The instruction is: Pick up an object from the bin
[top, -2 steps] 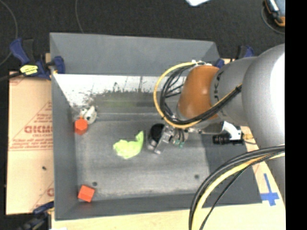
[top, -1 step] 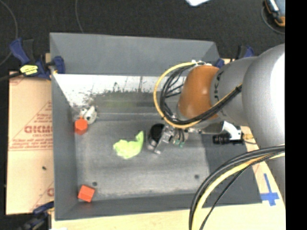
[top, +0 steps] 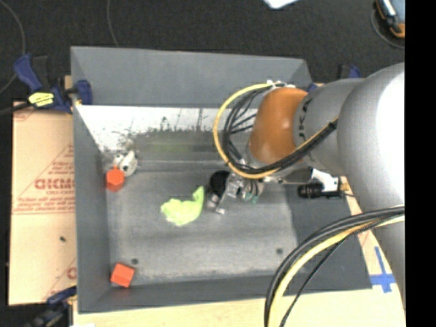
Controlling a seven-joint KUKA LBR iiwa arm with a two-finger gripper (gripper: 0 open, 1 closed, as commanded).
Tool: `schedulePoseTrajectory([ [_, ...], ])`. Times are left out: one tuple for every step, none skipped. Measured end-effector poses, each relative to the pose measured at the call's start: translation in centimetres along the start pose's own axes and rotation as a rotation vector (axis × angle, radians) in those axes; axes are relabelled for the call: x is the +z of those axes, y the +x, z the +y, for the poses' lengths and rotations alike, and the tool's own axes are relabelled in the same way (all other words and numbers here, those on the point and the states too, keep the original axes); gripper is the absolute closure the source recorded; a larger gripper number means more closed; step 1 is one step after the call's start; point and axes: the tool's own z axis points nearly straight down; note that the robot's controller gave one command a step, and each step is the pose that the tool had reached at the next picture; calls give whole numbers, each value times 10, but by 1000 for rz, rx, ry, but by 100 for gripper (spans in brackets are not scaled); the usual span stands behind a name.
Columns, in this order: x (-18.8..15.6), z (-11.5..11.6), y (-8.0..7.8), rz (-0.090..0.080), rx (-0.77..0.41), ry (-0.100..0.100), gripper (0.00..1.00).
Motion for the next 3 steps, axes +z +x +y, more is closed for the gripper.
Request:
schedulePoseTrajectory([
  [0, 10, -7, -5, -18, -2, 100],
  [1, 30, -15, -14, -9, -4, 100],
  [2, 48, -23, -23, -226, -3, 100],
])
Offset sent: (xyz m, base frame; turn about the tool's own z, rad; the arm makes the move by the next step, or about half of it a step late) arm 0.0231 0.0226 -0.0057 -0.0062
